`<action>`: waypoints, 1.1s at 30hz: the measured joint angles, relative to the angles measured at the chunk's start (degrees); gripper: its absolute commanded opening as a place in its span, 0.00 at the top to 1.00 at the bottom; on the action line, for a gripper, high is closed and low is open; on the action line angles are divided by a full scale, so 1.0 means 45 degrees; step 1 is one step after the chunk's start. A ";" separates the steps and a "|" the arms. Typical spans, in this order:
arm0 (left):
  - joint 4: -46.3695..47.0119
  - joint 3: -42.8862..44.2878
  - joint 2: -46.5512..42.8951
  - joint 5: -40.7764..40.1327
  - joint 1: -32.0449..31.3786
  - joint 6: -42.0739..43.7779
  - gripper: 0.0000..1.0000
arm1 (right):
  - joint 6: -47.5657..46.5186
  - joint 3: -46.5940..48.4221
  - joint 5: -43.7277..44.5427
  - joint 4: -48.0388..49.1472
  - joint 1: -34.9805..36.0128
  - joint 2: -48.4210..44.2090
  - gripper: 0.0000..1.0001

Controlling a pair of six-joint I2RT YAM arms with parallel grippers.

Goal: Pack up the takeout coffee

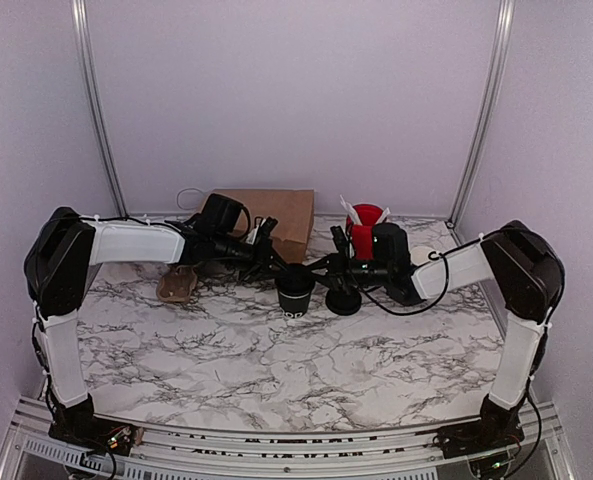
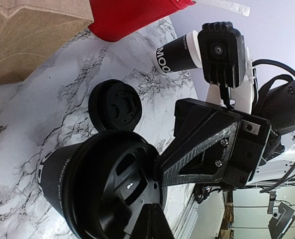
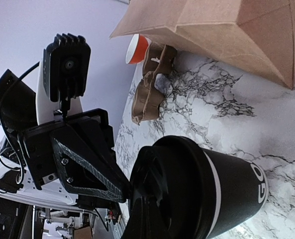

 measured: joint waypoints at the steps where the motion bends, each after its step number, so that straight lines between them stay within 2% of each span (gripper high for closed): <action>1: -0.0024 0.0000 0.0000 0.0000 0.0000 0.0019 1.00 | 0.0015 -0.0010 -0.0005 0.0005 0.0000 -0.0005 1.00; 7: -0.0214 0.0000 -0.0005 -0.0083 0.0000 0.0170 1.00 | -0.0486 0.0335 0.0204 -0.1768 0.0000 -0.0685 1.00; 9: -0.0340 0.0005 -0.0087 -0.0165 0.0000 0.0214 1.00 | -0.0792 0.0622 0.0374 -0.2467 0.0015 -0.1015 0.97; 11: -0.0481 0.0005 -0.0325 -0.0296 0.0010 0.0262 0.97 | -0.1282 0.1137 0.0733 -0.3415 0.0087 -0.1452 0.86; 12: -0.0583 0.0005 -0.0525 -0.0384 0.0015 0.0316 0.91 | -0.1608 0.1477 0.0991 -0.3886 0.0136 -0.1642 0.77; 15: -0.0937 0.0000 -0.1506 -0.0923 0.0068 0.0588 0.84 | -0.2875 0.2744 0.2103 -0.5527 0.0452 -0.2059 0.50; 18: -0.1331 -0.0005 -0.2914 -0.1870 0.0204 0.1069 0.56 | -0.4056 0.3910 0.3405 -0.7028 0.1025 -0.2186 0.32; 21: -0.1957 -0.0034 -0.4333 -0.3157 0.0389 0.1783 0.20 | -0.5066 0.4828 0.5017 -0.8568 0.1739 -0.2137 0.21; 22: -0.2137 -0.0058 -0.4702 -0.3585 0.0442 0.1987 0.05 | -0.5503 0.5246 0.5722 -0.9287 0.2045 -0.2064 0.19; 23: -0.2351 -0.0126 -0.5134 -0.4085 0.0515 0.2171 0.01 | -0.5824 0.5576 0.6324 -0.9840 0.2288 -0.1943 0.17; 30: -0.3662 -0.1146 -0.6921 -0.7135 0.1025 0.3293 0.01 | -0.7096 0.7159 0.9360 -1.2536 0.3303 -0.0787 0.01; 33: -0.4313 -0.1438 -0.7174 -0.8281 0.1146 0.3691 0.01 | -0.7325 0.7373 1.0224 -1.3396 0.3526 -0.0369 0.01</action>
